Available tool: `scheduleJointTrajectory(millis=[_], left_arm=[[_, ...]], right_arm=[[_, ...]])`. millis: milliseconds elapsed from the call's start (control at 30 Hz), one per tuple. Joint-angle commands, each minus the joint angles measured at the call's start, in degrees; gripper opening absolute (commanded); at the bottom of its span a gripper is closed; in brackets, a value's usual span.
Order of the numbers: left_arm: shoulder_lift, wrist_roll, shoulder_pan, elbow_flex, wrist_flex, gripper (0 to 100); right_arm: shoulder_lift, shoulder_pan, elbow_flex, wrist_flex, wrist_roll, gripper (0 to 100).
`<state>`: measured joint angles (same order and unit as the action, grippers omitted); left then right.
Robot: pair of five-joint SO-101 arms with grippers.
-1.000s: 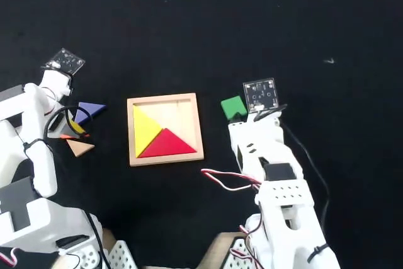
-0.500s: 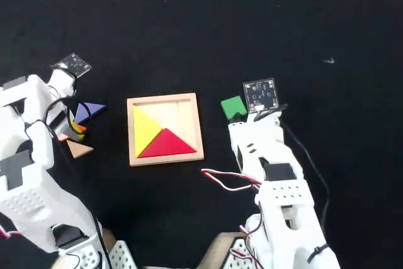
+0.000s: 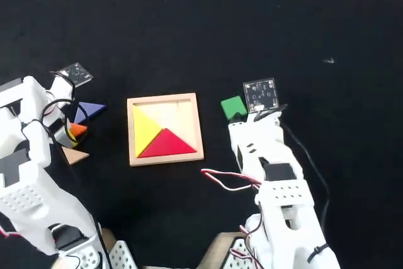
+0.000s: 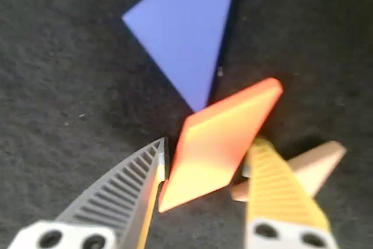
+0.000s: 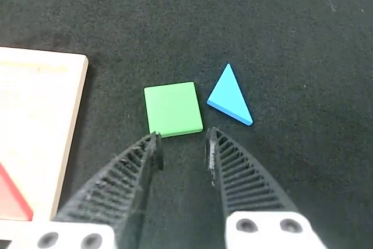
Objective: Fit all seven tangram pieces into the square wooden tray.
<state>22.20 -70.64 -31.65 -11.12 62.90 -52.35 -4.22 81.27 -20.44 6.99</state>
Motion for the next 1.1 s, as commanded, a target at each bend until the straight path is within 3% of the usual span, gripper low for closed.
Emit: scheduleJointTrajectory(millis=[0,133,233,367,500,700,800,967,1067], left_arm=[[0.26,5.27,-0.66,2.51,-0.35,15],[-0.7,9.14,-0.48,2.95,1.93,15],[-5.54,10.81,1.63,4.97,11.34,15],[-14.68,14.51,7.78,6.64,22.86,15],[-21.45,20.04,14.99,6.37,28.57,15],[-22.42,36.84,23.87,6.46,28.75,15],[-22.68,47.91,32.31,8.57,30.68,15],[-22.51,65.85,50.24,16.22,32.7,15],[-21.71,74.46,57.27,18.51,27.6,15]], right_arm=[[0.31,-0.7,-0.22,1.23,0.62,13.4],[0.31,-0.7,-0.22,1.23,0.62,13.4],[0.31,-0.7,-0.22,1.23,0.62,13.4],[0.22,-0.7,-0.22,1.23,0.62,13.4],[0.22,-0.7,-0.22,1.23,0.62,13.4],[0.13,-0.7,-0.22,1.23,0.62,13.4],[0.04,0.0,-0.57,0.97,0.62,13.4],[-0.13,11.16,-3.3,0.79,-0.44,13.4],[-0.13,18.29,-4.7,0.79,-7.56,13.4]])
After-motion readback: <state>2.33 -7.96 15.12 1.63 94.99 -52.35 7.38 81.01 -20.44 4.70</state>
